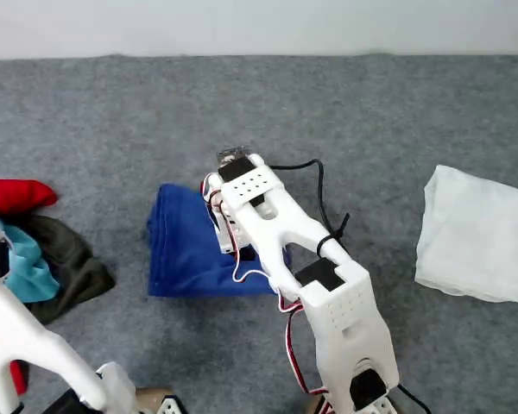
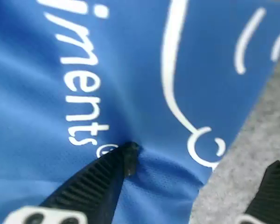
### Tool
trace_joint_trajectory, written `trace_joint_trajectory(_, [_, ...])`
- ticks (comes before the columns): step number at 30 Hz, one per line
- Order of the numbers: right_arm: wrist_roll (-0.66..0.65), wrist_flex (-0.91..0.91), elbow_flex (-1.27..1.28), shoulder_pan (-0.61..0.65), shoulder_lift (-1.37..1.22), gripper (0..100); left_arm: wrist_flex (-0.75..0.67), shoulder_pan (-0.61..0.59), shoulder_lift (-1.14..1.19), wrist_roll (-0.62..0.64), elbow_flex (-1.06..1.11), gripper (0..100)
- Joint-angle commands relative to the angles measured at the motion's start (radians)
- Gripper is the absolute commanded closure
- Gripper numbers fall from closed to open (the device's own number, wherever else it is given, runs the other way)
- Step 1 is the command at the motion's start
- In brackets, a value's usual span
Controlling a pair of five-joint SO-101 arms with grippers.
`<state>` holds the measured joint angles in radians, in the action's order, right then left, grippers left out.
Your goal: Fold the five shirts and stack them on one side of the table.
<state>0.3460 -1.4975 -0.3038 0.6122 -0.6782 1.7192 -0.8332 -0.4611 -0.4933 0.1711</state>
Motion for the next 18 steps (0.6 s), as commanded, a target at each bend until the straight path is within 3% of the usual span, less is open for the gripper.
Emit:
trace_joint_trajectory(1, [0.006,0.045,-0.003,0.028,-0.053,69.0,-0.025,-0.003,-0.031,-0.008,-0.008,98])
trace_joint_trajectory(6, [-0.002,0.028,-0.003,0.025,-0.056,99.1,-0.025,-0.003,-0.029,-0.008,-0.008,98])
trace_joint_trajectory(9, [-0.025,-0.025,-0.003,0.022,-0.054,95.6,-0.025,-0.003,-0.029,-0.008,-0.008,98])
trace_joint_trajectory(14, [-0.028,-0.111,-0.018,-0.030,-0.015,98.8,-0.025,-0.003,-0.028,-0.008,-0.008,98])
trace_joint_trajectory(18, [-0.147,-0.200,-0.015,-0.113,0.094,99.0,-0.025,-0.002,-0.029,-0.009,-0.008,98])
